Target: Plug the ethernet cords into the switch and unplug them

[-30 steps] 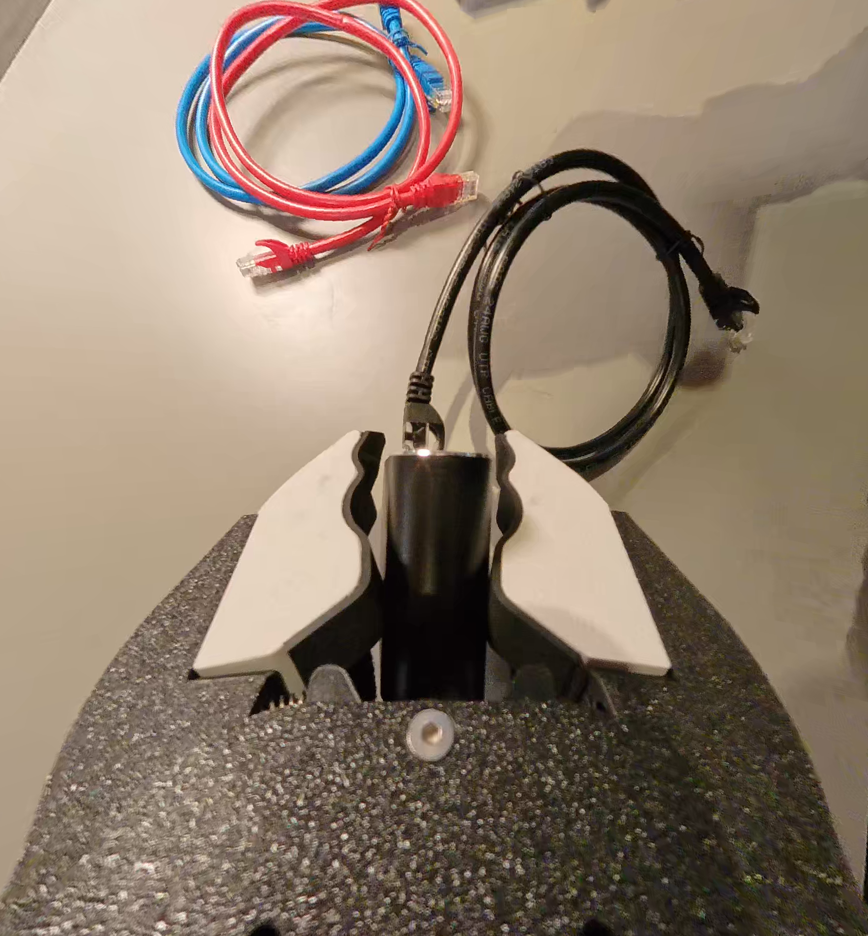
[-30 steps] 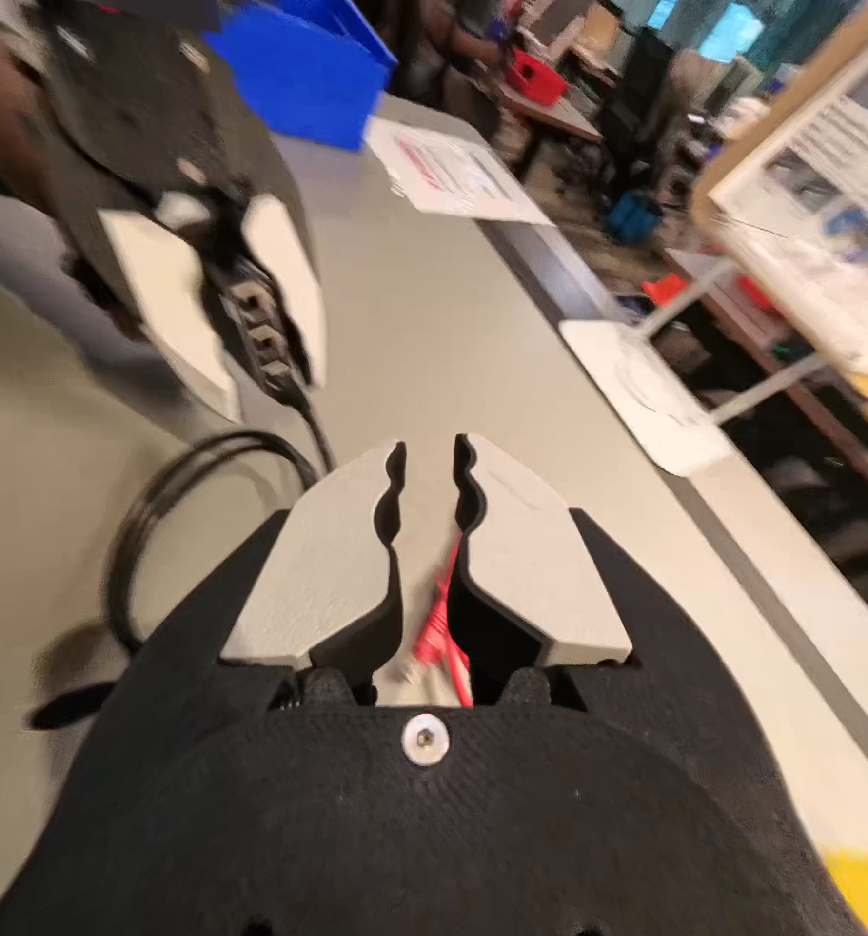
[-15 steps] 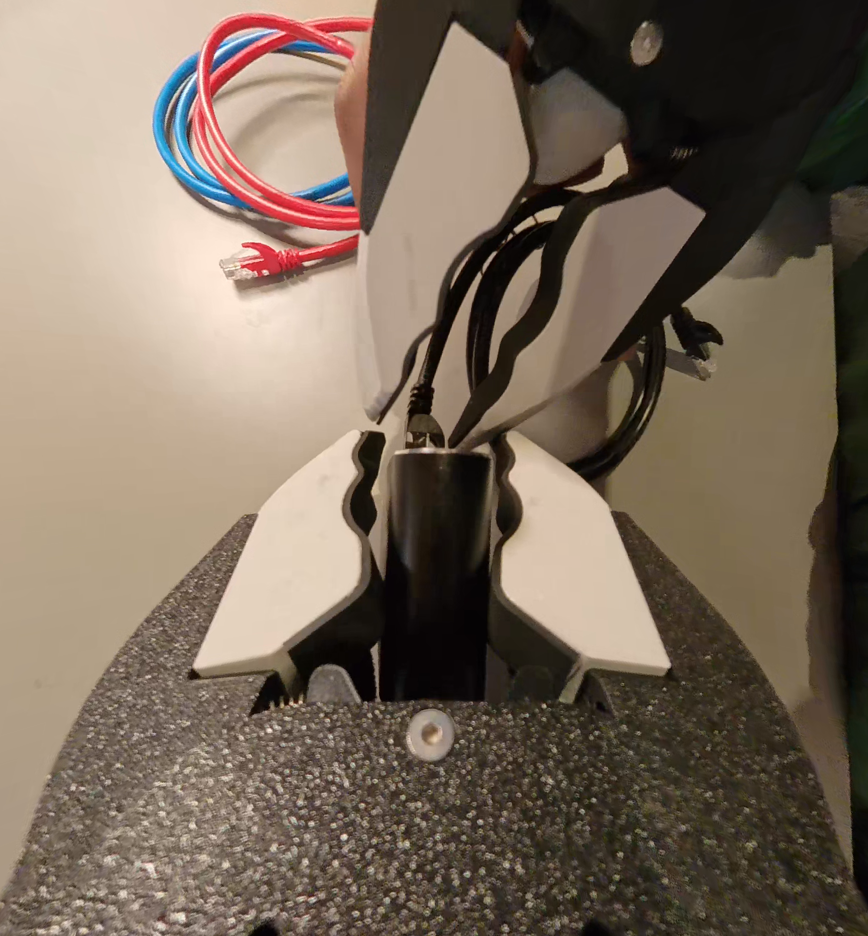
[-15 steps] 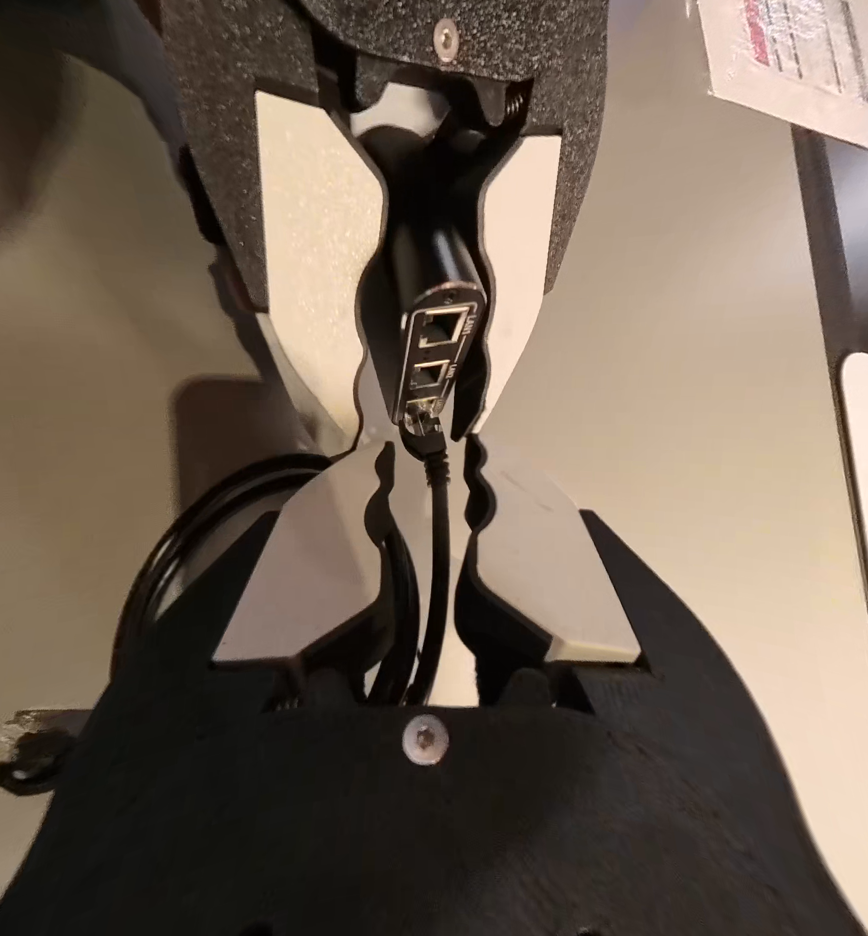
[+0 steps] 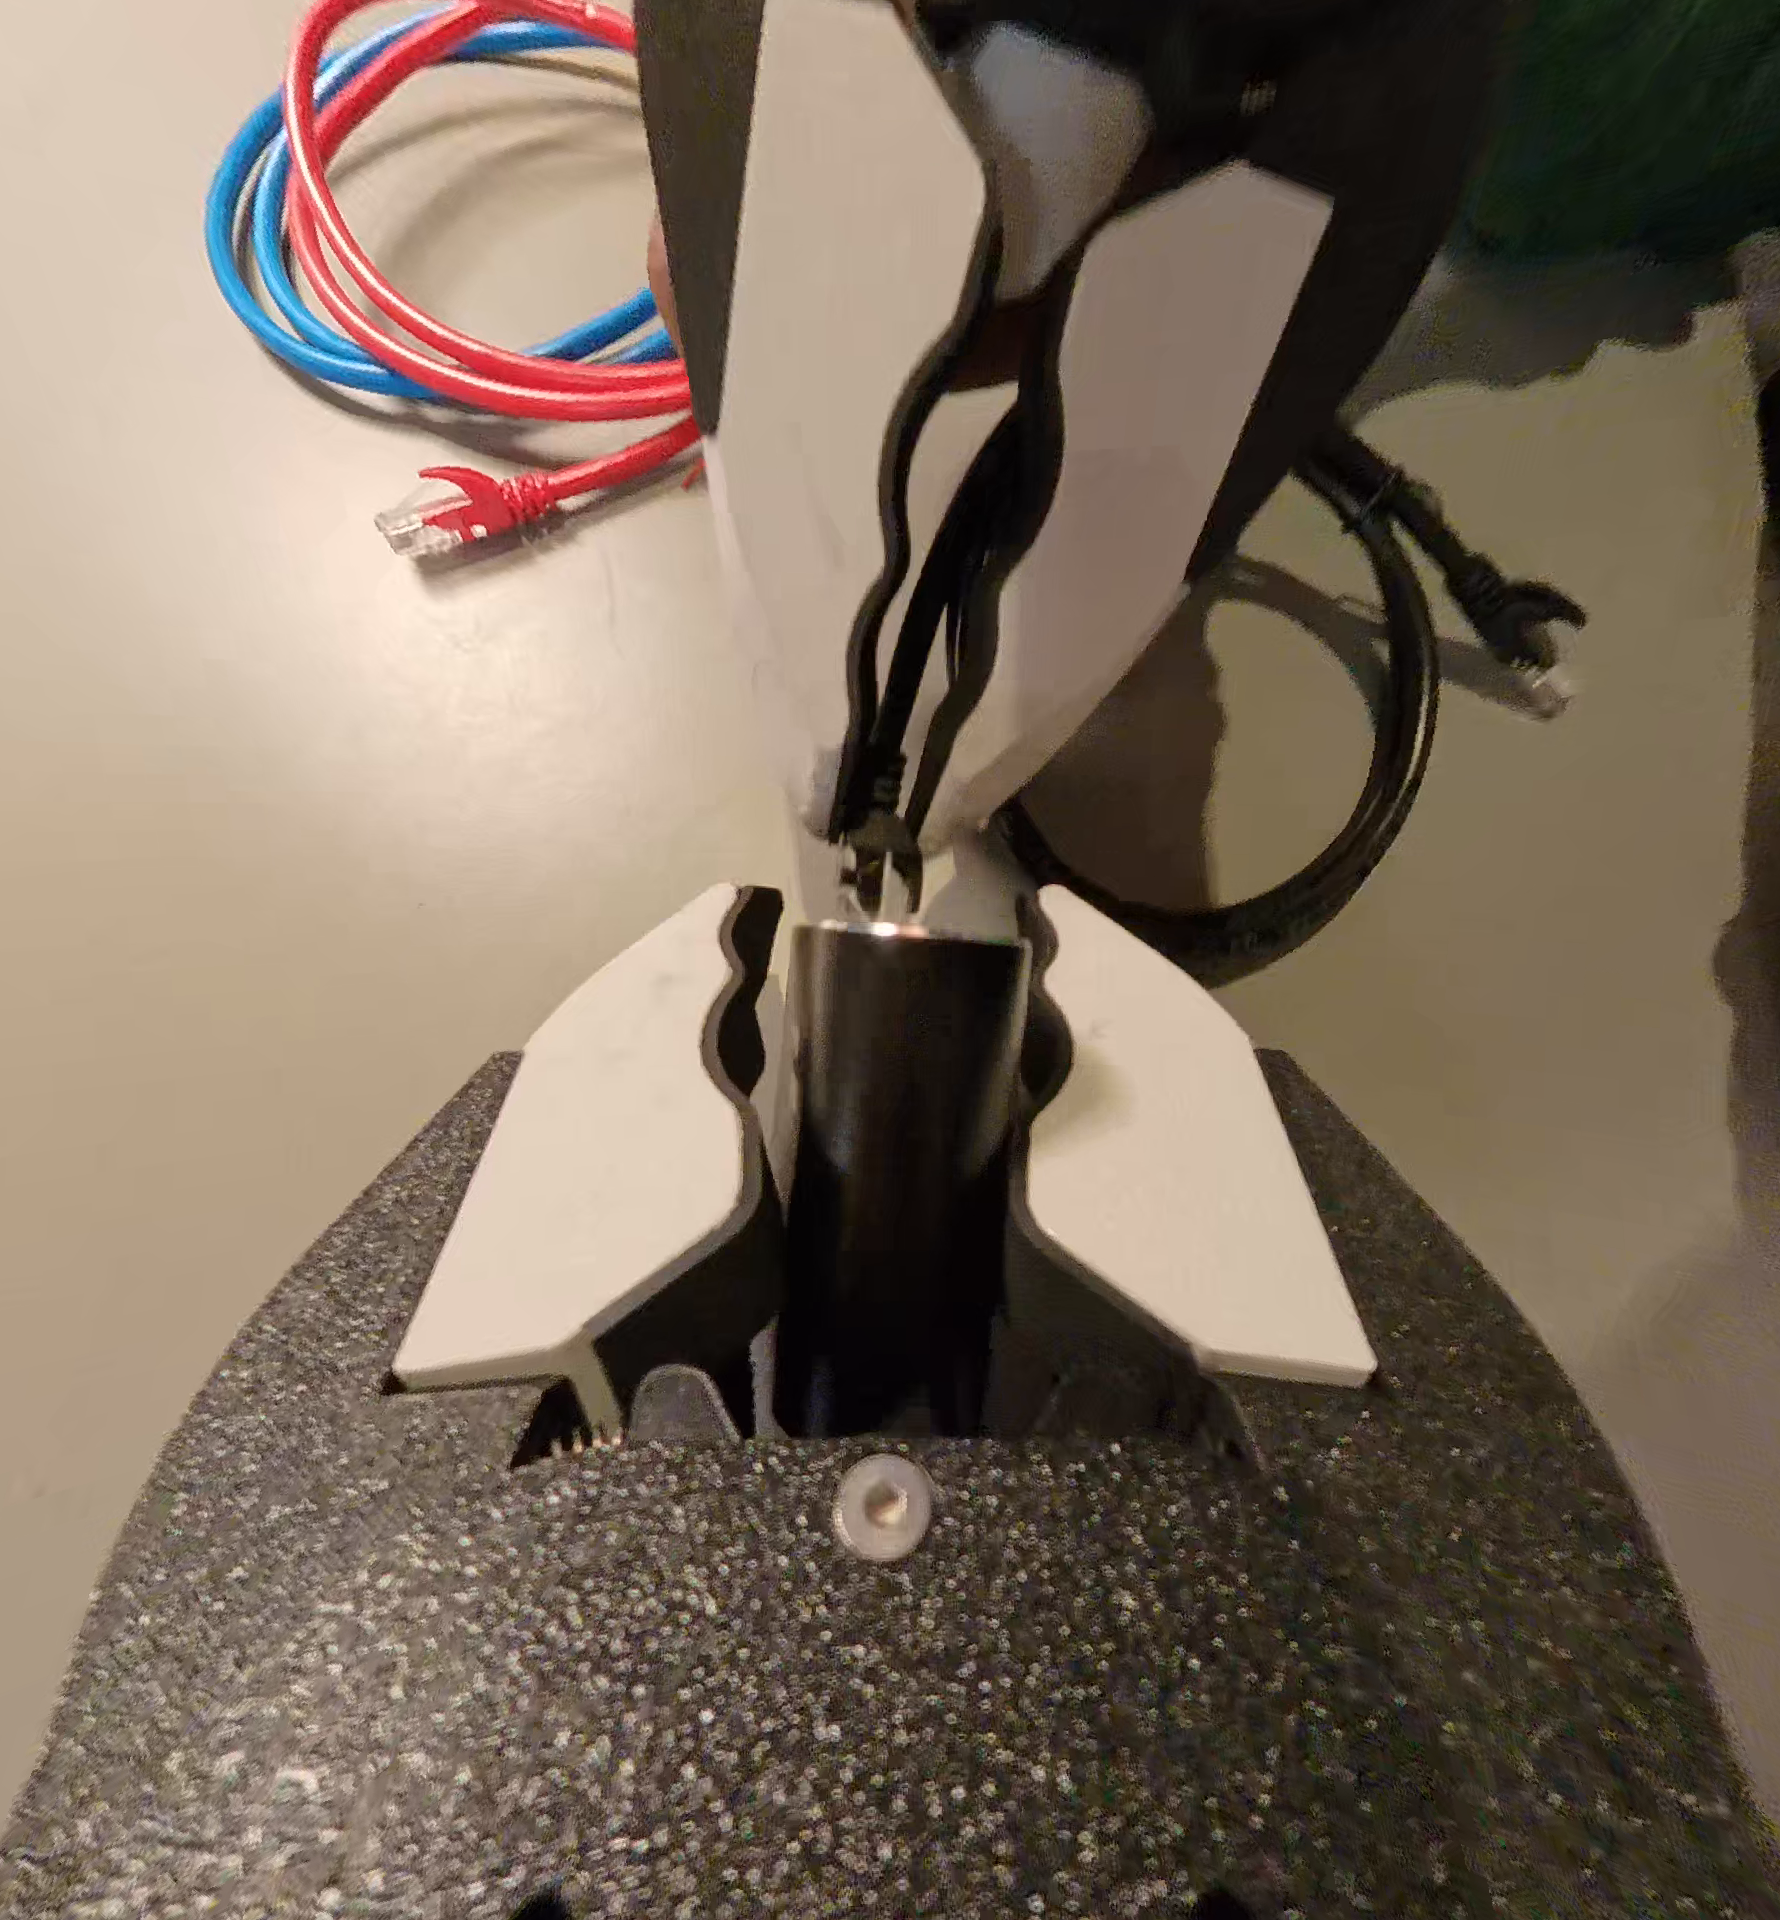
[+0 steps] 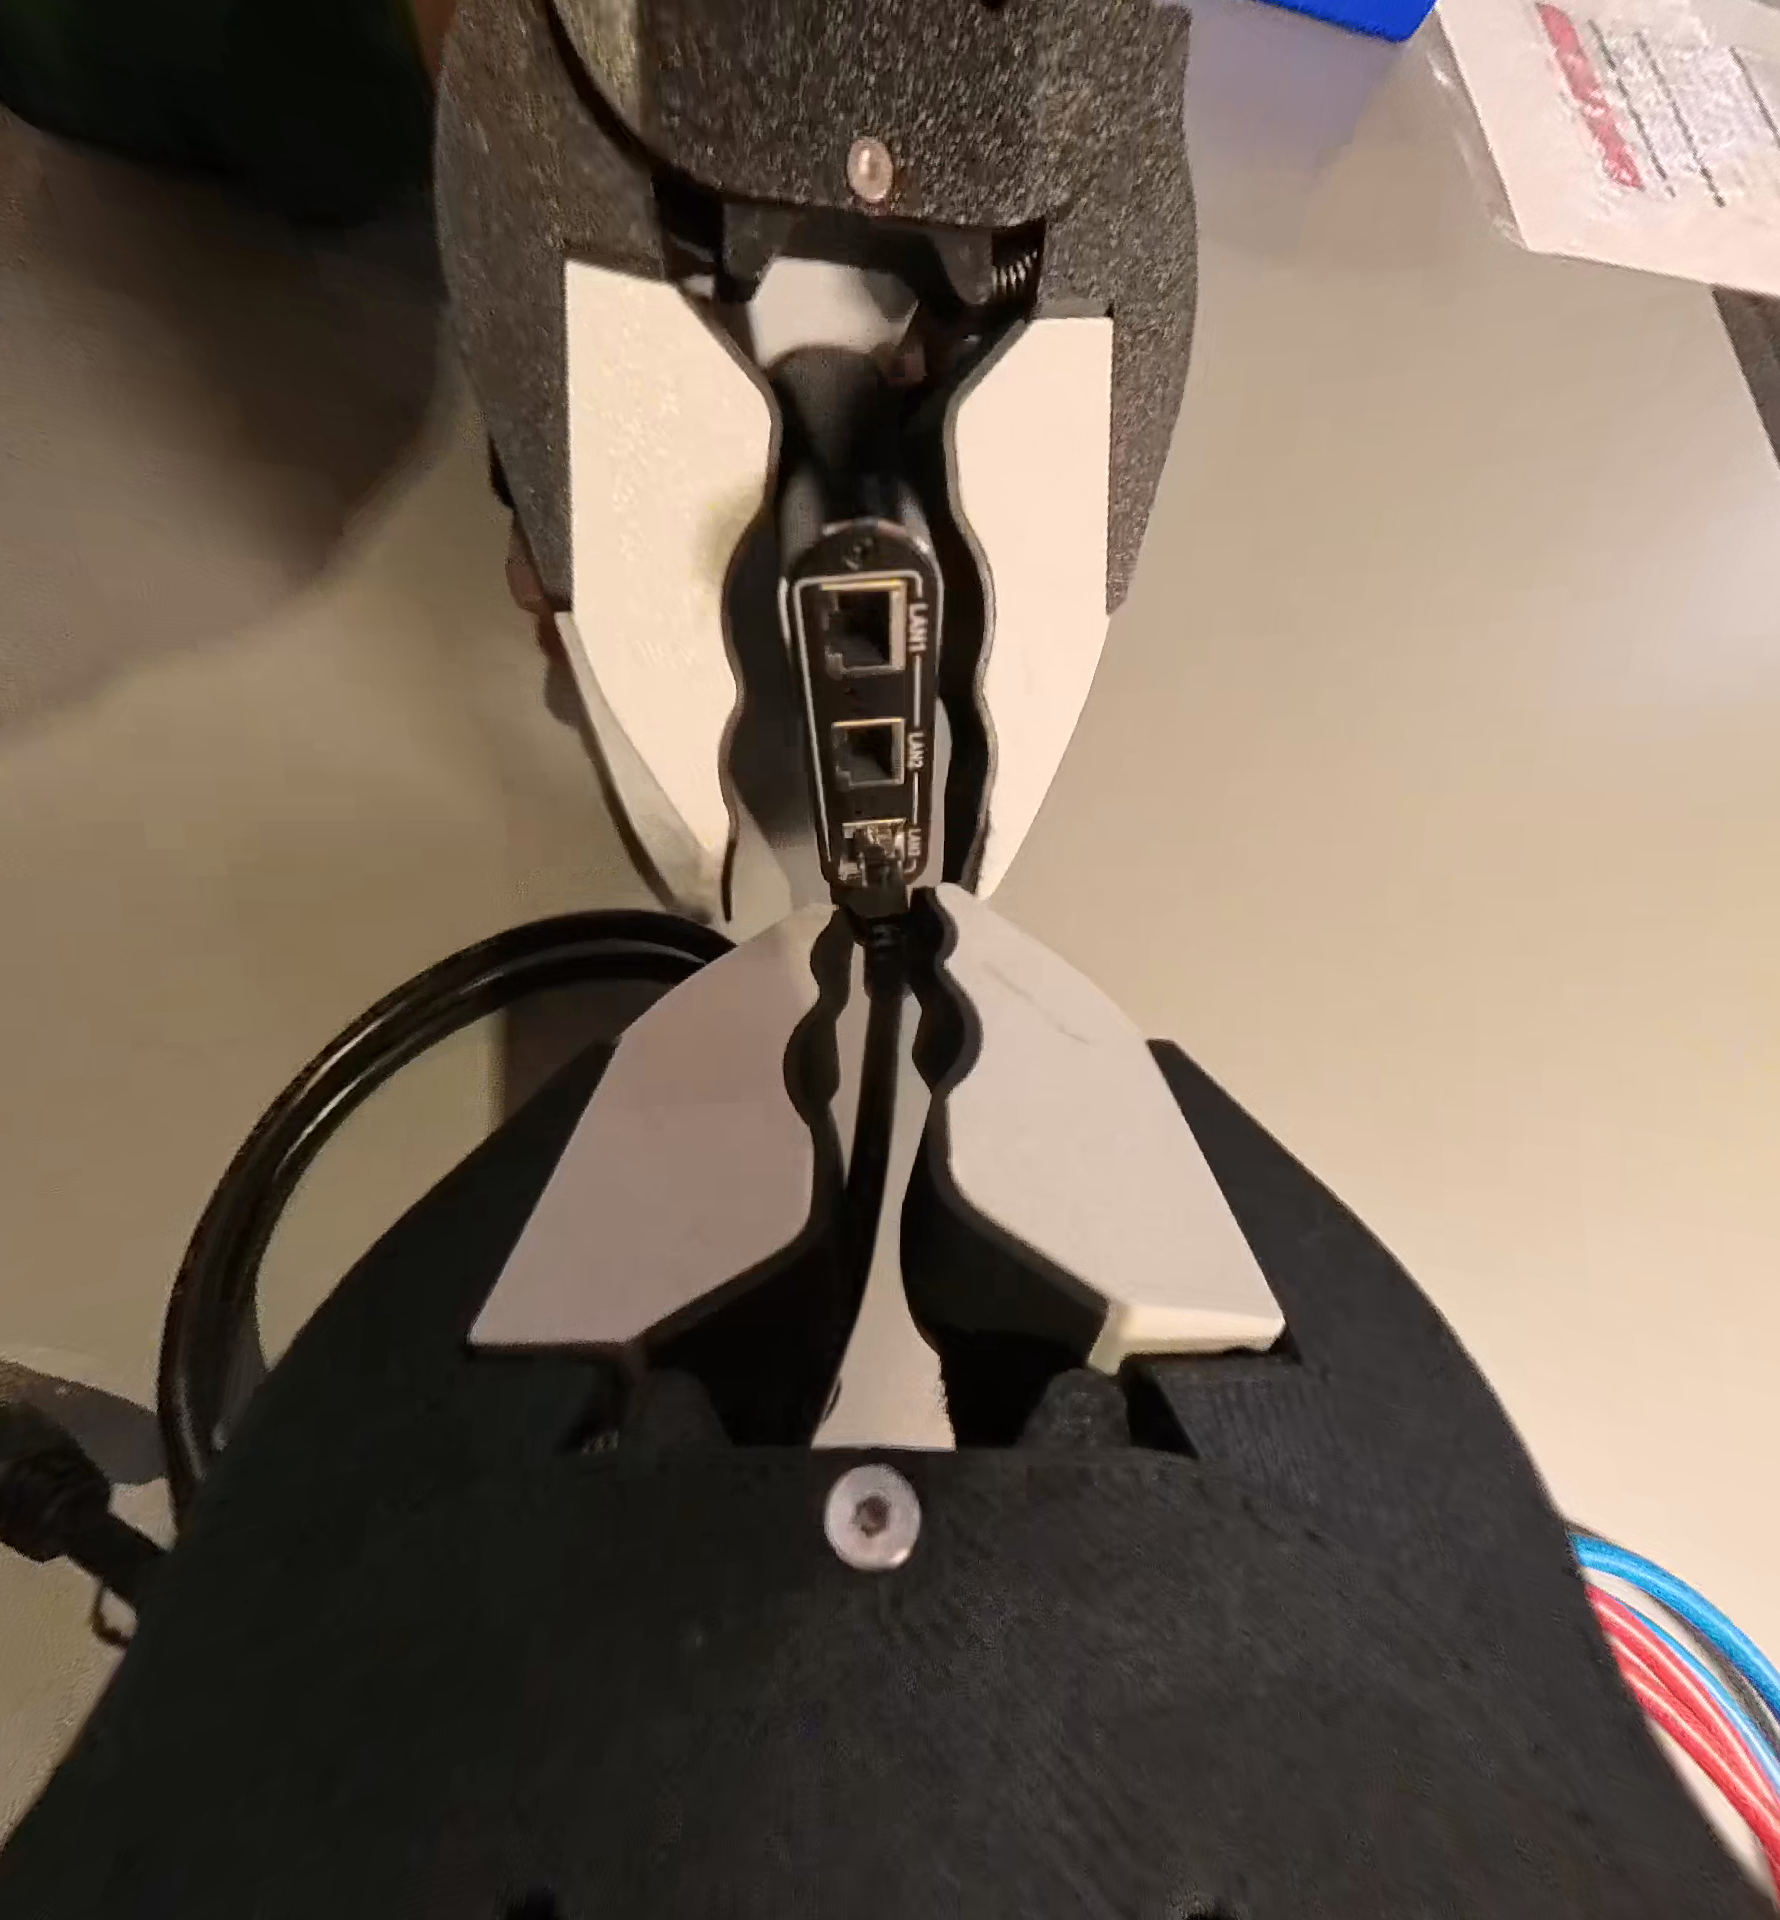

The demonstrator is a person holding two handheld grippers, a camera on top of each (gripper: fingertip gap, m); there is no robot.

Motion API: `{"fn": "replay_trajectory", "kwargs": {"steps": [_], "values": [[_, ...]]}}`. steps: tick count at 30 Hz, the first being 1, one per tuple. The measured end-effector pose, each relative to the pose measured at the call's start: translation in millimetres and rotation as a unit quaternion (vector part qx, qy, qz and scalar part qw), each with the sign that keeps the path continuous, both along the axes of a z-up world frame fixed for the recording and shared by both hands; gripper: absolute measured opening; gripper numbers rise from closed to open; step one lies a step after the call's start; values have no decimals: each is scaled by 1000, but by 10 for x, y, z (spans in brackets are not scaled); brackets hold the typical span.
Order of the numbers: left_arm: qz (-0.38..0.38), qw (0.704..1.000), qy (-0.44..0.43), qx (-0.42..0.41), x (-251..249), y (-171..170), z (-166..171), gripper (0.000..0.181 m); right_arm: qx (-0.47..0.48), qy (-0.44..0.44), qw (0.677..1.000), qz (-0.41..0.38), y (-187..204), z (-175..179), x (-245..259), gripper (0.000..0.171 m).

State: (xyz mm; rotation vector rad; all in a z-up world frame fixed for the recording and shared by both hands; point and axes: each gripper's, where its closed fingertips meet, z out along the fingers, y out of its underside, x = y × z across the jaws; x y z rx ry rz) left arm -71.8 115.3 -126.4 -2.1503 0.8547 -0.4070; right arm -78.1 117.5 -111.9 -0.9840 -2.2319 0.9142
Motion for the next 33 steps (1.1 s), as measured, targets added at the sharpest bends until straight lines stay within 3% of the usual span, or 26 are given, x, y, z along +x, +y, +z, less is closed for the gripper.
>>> {"fn": "replay_trajectory", "kwargs": {"steps": [1,14,25,30,33], "values": [[-3,1000,9,-2,-12,-6,-32,48,-2,3,1000,1,14,-2,7,9],[-28,997,53,48,-108,52,-148,47,-51,11,999,6,126,-6,83,9],[-39,987,-119,102,-9,58,337,47,-197,65,978,12,100,405,97,8],[-39,981,-131,134,37,78,428,29,-195,62,979,19,61,383,102,9],[-37,981,-133,139,28,76,443,28,-170,69,983,14,58,374,90,10]]}}
